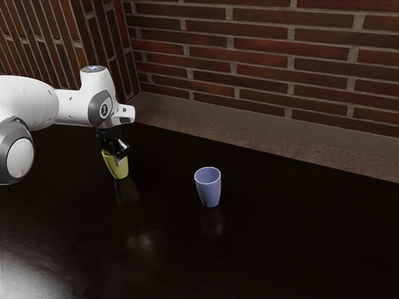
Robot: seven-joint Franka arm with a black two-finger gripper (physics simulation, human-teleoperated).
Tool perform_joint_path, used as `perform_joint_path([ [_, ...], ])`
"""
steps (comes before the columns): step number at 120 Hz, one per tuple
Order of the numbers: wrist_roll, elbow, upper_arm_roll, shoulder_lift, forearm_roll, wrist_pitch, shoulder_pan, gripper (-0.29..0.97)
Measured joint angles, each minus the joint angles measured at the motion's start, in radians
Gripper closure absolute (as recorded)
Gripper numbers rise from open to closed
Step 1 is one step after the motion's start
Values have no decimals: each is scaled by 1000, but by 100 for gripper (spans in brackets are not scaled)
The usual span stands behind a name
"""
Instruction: Place the left cup onto the right cup
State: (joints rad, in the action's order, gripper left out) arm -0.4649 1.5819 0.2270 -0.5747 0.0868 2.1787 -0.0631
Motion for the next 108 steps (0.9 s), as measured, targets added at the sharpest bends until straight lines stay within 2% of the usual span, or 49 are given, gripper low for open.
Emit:
perform_joint_path([
  [35,-1,1,0,1,-1,1,0,74],
  [108,9,20,0,40,-16,-7,6,78],
])
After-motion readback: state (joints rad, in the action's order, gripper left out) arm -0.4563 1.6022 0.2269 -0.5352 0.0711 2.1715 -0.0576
